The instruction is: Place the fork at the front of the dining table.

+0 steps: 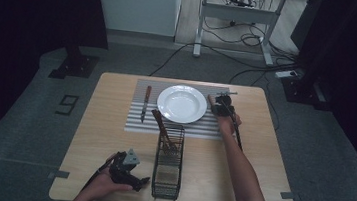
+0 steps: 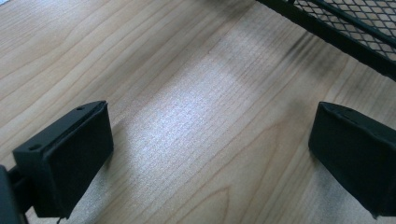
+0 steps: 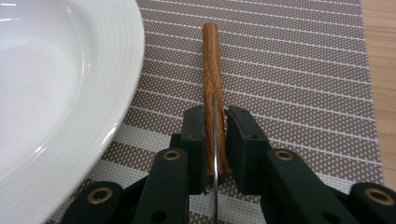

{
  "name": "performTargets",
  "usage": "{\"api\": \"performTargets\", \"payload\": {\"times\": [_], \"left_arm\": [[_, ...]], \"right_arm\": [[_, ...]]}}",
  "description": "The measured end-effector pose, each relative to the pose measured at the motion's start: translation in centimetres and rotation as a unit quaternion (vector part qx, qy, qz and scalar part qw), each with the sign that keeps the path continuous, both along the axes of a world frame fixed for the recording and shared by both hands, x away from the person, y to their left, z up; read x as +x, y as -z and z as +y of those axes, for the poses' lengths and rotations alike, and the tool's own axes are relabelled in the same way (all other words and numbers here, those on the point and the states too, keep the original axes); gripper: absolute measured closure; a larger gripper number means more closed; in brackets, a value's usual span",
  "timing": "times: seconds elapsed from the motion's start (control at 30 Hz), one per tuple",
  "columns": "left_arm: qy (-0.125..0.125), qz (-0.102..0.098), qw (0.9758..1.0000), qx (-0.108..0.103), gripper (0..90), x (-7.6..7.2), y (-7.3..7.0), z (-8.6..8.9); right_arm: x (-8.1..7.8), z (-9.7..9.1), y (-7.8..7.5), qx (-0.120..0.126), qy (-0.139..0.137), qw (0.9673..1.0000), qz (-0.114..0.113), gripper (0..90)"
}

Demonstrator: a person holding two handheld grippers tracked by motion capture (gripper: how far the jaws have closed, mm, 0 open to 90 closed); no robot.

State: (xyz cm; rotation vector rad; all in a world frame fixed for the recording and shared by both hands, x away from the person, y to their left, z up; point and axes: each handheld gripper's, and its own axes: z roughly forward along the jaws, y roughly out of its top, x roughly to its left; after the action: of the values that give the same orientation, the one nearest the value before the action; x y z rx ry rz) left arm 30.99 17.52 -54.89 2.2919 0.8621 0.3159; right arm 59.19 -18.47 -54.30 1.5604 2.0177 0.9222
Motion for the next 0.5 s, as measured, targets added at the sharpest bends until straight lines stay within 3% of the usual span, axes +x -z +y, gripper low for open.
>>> {"api": "performTargets", "payload": {"times": [0.23,0.5], "left_arm": [[0.0,0.0,1.0,0.0,0.0,0.0,0.0,0.0],[0.0,0.0,1.0,0.0,0.0,0.0,0.0,0.0]], "right_arm": [[0.0,-0.85,-0.37,0.004,0.005,1.0,0.005,74.6],[-0.11,-0.92,-0.4,-0.021,-0.006,0.9997,0.011,71.5]]}}
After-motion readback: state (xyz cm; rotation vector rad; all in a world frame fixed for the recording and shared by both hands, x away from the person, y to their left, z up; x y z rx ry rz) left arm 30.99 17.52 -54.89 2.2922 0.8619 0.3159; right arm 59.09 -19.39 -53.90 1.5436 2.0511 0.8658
